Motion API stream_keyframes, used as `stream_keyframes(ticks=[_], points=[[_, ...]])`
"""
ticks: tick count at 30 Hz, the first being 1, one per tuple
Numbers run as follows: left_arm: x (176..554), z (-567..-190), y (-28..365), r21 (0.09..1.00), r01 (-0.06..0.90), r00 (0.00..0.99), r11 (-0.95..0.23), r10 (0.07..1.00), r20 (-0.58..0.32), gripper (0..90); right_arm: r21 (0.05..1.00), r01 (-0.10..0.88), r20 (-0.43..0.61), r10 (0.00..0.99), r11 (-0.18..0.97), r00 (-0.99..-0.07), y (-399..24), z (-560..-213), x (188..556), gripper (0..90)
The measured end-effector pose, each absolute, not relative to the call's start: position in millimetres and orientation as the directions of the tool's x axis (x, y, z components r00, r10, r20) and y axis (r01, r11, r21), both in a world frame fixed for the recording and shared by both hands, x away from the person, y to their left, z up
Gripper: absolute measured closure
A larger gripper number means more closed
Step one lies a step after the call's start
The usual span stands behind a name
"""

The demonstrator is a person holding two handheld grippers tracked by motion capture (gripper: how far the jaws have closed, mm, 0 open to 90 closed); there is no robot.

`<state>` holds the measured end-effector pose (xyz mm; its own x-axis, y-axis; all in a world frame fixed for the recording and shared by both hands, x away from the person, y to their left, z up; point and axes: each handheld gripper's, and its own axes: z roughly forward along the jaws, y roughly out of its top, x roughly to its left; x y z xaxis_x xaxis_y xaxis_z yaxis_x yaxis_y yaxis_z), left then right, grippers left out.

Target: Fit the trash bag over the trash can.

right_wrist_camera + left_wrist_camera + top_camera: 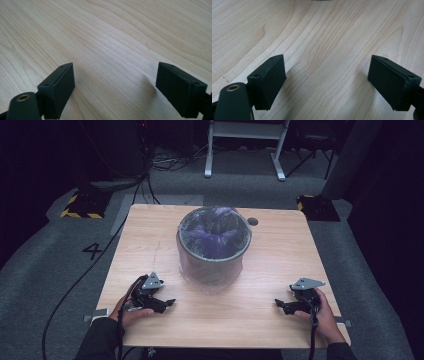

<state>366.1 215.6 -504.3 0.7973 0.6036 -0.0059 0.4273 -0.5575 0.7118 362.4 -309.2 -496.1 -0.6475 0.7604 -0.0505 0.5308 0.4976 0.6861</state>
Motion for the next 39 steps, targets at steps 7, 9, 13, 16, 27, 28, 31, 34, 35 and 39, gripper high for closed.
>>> stream_keyframes(ticks=[7,9,13,16,27,28,31,34,35,39], points=[[366,-504,216,0.713,0.427,0.797,-0.556,0.603,-0.007,14.4,0.728,0.54,-0.007,0.792,0.422,-0.61,-325,-503,356,13.9],[366,-504,216,0.712,0.427,0.797,-0.557,0.603,-0.006,14.3,0.738,0.537,-0.008,0.801,0.409,-0.599,-330,-504,355,13.6],[366,-504,216,0.713,0.427,0.798,-0.556,0.603,-0.007,14.3,0.731,0.564,-0.004,0.829,0.384,-0.559,-338,-504,355,8.8],[366,-504,216,0.712,0.427,0.798,-0.557,0.603,-0.007,14.4,0.73,0.573,-0.003,0.841,0.371,-0.542,-344,-504,354,8.9],[366,-504,216,0.711,0.428,0.797,-0.558,0.604,-0.006,14.3,0.731,0.599,-0.003,0.879,0.328,-0.477,-363,-504,353,8.9],[366,-504,216,0.712,0.429,0.796,-0.556,0.605,-0.008,14.3,0.731,0.598,-0.004,0.879,0.328,-0.478,-363,-504,353,8.9],[366,-504,216,0.712,0.428,0.796,-0.556,0.606,-0.005,14.4,0.731,0.598,-0.004,0.879,0.329,-0.478,-363,-504,353,8.8],[365,-504,215,0.713,0.431,0.794,-0.553,0.608,-0.008,14.4,0.731,0.599,-0.003,0.879,0.328,-0.477,-363,-504,353,8.8],[365,-505,215,0.713,0.432,0.792,-0.552,0.61,-0.008,14.4,0.731,0.599,-0.003,0.879,0.327,-0.477,-363,-504,353,8.8],[365,-504,216,0.713,0.432,0.793,-0.552,0.609,-0.009,14.4,0.731,0.598,-0.005,0.879,0.329,-0.478,-363,-504,353,8.8]])
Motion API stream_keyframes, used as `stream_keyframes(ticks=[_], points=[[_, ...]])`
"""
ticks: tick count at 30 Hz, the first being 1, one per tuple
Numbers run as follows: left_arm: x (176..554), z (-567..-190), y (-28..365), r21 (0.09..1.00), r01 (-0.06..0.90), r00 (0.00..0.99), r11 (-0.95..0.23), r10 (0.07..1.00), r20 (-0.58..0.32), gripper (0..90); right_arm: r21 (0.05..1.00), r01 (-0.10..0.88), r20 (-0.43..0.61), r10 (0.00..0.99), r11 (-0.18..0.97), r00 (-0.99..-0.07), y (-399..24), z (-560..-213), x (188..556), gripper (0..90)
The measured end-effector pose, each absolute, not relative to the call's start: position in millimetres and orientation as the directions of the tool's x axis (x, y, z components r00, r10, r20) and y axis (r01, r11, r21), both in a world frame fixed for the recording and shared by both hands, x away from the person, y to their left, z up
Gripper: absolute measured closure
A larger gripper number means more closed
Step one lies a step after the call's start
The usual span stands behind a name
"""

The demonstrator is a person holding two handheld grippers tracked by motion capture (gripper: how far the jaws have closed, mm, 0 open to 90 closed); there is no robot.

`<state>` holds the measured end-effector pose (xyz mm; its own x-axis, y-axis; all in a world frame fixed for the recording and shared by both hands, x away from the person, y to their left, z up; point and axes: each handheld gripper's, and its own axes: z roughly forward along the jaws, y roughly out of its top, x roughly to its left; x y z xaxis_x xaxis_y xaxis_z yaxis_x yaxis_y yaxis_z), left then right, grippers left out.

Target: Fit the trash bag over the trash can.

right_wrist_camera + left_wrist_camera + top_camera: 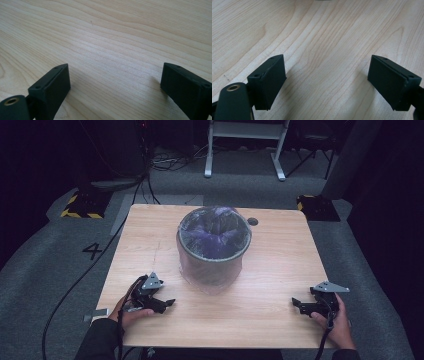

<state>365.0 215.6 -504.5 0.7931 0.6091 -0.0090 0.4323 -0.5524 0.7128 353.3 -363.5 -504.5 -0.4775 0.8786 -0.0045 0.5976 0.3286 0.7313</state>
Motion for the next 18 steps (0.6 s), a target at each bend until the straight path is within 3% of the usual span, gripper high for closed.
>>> stream_keyframes(ticks=[18], points=[[367.2,-504.2,215.6,0.711,0.425,0.799,-0.56,0.601,-0.005,14.3,0.731,0.598,-0.004,0.879,0.328,-0.478,-363.5,-504.5,353.3,8.8]])
